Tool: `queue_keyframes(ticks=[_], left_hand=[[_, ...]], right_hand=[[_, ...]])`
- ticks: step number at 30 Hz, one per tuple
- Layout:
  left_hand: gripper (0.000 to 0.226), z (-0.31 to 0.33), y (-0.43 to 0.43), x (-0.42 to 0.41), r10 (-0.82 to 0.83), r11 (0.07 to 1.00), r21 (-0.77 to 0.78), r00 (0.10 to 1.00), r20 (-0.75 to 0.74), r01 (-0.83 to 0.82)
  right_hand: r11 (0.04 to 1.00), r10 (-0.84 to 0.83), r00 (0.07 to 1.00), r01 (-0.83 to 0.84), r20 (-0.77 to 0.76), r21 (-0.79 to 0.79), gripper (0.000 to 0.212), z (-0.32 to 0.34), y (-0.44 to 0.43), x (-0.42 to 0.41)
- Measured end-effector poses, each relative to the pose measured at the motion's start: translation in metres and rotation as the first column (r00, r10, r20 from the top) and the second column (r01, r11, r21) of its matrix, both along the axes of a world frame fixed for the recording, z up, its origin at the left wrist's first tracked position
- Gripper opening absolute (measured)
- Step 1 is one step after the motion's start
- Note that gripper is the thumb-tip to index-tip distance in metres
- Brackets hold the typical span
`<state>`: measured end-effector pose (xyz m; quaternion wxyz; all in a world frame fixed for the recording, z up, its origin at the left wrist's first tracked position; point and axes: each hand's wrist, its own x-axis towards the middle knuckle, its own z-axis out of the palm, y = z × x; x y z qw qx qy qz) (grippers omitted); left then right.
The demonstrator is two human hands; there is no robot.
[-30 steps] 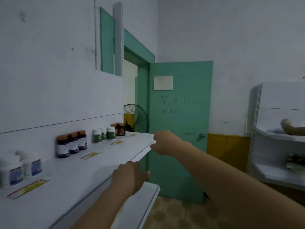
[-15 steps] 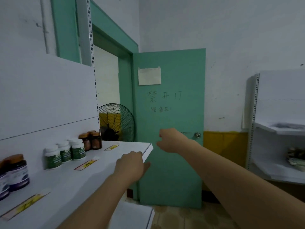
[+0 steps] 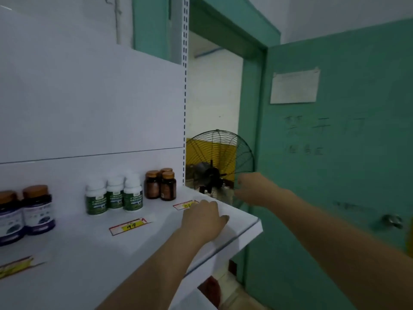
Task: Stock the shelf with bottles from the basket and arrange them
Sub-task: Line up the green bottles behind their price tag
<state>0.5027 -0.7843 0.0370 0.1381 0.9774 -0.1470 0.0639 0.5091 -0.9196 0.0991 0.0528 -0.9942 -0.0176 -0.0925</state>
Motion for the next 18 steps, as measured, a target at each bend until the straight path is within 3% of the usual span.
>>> queue_keyframes(ticks=[5,10,18], left_hand=[[0.051,0.001,0.019,0.011,0.175,0.984,0.024,0.984,0.042,-0.176],[0.05,-0.005,0.079,0.001,0.423,0.9,0.091,0.905,0.046,-0.426],[0.055,-0.014,0.165,-0.031,0.663,0.735,0.127,0.745,0.069,-0.666]], right_hand=[[0.974,0.227,0.973,-0.227,0.036,-0.007,0.023,0.007,0.03,0.05],[0.893,0.448,0.893,-0.449,0.044,0.019,0.028,0.001,0.099,0.07],[0.823,0.568,0.823,-0.568,0.037,-0.002,0.028,-0.008,0.185,0.079]])
